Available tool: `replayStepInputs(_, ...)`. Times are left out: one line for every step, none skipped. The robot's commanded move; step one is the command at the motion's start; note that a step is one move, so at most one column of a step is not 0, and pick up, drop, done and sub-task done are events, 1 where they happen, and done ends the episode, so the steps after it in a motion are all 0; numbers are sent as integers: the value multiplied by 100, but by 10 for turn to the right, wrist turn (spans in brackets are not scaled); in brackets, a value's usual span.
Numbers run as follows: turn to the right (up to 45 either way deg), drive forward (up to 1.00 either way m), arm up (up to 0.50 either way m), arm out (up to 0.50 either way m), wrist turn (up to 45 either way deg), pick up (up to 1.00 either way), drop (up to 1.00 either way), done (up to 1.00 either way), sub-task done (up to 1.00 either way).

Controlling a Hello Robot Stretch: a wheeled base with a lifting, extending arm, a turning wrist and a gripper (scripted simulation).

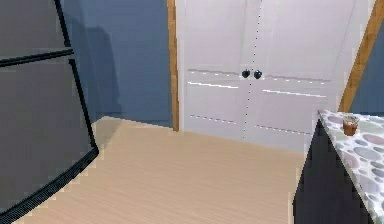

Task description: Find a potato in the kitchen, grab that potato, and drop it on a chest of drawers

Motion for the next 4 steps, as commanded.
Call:
replayStepInputs(0, 0, 0, 0, -450, 0, 0, 0, 0)
replayStepInputs(0, 0, 0, 0, -450, 0, 0, 0, 0)
replayStepInputs(0, 0, 0, 0, -240, 0, 0, 0, 0)
replayStepInputs(0, 0, 0, -14, 0, 0, 0, 0, 0)
